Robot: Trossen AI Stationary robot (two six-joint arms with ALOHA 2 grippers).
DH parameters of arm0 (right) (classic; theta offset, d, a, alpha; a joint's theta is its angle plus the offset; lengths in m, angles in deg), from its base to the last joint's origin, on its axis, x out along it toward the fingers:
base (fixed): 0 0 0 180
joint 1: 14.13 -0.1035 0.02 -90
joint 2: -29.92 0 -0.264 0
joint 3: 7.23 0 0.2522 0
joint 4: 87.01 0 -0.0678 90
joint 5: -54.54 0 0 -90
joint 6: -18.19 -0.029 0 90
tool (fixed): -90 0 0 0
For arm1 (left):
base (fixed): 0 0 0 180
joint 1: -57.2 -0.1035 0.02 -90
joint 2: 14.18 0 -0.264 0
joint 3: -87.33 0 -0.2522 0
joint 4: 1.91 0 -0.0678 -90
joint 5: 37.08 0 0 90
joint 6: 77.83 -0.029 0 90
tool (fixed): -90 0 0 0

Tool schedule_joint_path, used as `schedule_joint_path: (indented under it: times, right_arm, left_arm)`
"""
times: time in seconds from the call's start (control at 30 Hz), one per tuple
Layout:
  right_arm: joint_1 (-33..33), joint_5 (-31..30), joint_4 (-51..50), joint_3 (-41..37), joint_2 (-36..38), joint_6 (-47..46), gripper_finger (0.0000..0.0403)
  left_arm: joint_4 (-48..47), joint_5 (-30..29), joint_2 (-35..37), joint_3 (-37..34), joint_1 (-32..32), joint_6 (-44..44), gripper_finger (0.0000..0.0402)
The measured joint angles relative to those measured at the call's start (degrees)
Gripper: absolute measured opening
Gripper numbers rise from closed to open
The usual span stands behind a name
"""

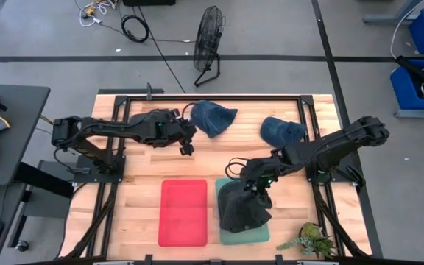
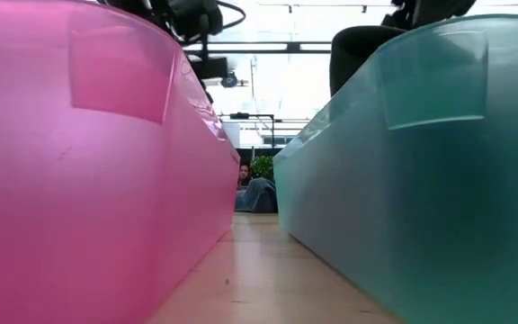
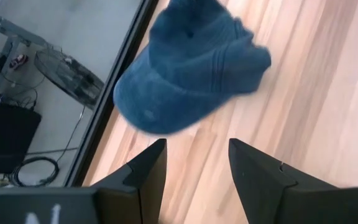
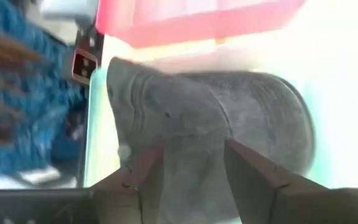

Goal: Pick & Place hat
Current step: Put the black cap into the green bin

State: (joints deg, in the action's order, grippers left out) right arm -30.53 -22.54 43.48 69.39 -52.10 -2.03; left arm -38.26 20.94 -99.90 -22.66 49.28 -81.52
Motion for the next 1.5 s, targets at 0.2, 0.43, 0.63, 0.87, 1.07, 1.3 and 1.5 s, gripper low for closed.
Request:
schedule_joint_path:
  times: [0.2,0.43,0.63,0.87,1.07,1.3,1.5]
  right_arm:
    - [2.04,-4.05,-8.45,7.17,0.06,5.85,0.0170]
    - [6.93,-5.45,-9.45,8.53,0.04,15.19,0.0170]
    - [13.35,-5.37,-13.63,8.36,1.28,16.35,0.0170]
    - [21.20,-6.69,-14.06,8.36,5.35,18.01,0.0170]
    - [26.50,-6.69,-7.83,6.50,6.31,20.01,0.0170]
    - [28.39,-5.85,0.64,-0.62,6.16,21.35,0.0170]
    - [28.35,-6.29,3.10,-2.85,6.13,21.11,0.0170]
  left_arm:
    - [-4.54,0.07,5.68,0.00,0.65,1.57,0.0177]
    - [-13.32,1.48,12.09,0.02,0.74,7.85,0.0177]
    - [-21.49,5.82,17.41,0.02,0.84,9.98,0.0177]
    - [-29.22,5.01,25.40,0.01,0.56,10.93,0.0177]
    - [-29.54,4.89,32.61,-2.38,-1.10,12.07,0.0177]
    - [-21.71,8.37,36.37,-12.76,-1.97,18.99,0.0177]
    - [-16.16,9.97,34.75,-20.09,-4.47,28.22,0.0177]
